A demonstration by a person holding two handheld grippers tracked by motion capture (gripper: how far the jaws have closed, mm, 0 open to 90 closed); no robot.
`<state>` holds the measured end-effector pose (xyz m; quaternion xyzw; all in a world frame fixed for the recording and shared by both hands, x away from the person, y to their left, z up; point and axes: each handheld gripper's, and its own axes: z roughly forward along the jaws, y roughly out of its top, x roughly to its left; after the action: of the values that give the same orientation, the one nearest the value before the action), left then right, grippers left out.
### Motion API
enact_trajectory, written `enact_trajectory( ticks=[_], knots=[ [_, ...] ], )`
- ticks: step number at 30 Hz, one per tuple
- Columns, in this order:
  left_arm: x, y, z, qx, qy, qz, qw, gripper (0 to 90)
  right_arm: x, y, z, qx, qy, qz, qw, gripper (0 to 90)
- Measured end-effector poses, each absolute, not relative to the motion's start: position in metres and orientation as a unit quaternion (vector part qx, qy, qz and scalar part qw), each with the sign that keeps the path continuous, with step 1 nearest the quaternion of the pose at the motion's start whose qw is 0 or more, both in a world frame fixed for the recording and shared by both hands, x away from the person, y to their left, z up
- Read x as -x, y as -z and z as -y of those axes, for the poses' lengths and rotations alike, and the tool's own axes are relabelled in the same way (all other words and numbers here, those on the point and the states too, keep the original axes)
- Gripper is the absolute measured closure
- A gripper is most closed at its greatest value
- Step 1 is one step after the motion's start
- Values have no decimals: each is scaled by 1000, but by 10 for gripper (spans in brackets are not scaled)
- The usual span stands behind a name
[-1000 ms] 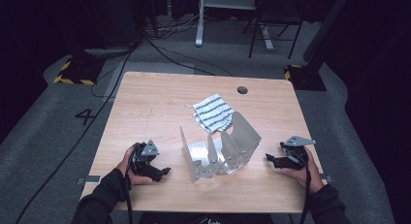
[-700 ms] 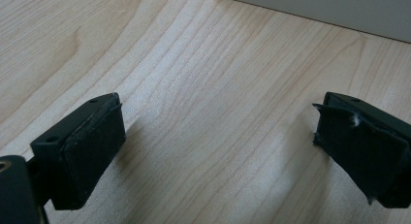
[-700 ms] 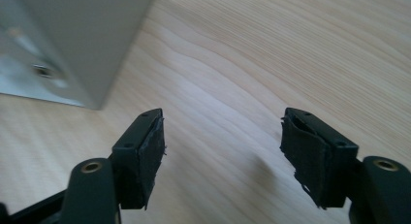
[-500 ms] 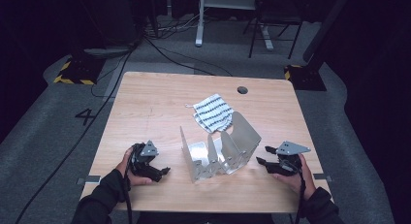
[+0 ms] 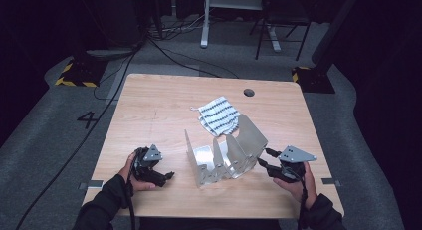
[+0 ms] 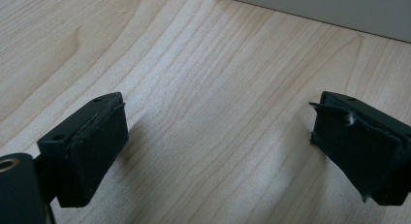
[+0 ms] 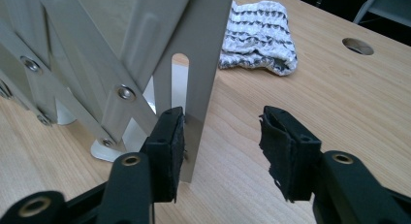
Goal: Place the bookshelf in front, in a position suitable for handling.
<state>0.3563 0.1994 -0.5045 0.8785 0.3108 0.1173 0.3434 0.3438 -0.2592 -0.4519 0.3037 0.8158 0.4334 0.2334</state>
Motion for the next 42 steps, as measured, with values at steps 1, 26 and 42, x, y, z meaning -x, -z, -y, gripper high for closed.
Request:
enact_trajectory(
  ticks=[1, 26, 42],
  knots=[
    [-356, 505, -200, -878, -117, -311, 344, 70, -344, 452, 258, -304, -431, -816, 237, 527],
    [-356, 504, -199, -879, -117, -307, 346, 87, -345, 456, 245, -341, -425, -795, 268, 592],
    [-351, 504, -194, -877, -116, -308, 350, 140, -368, 453, 261, -383, -404, -778, 292, 548]
  ],
)
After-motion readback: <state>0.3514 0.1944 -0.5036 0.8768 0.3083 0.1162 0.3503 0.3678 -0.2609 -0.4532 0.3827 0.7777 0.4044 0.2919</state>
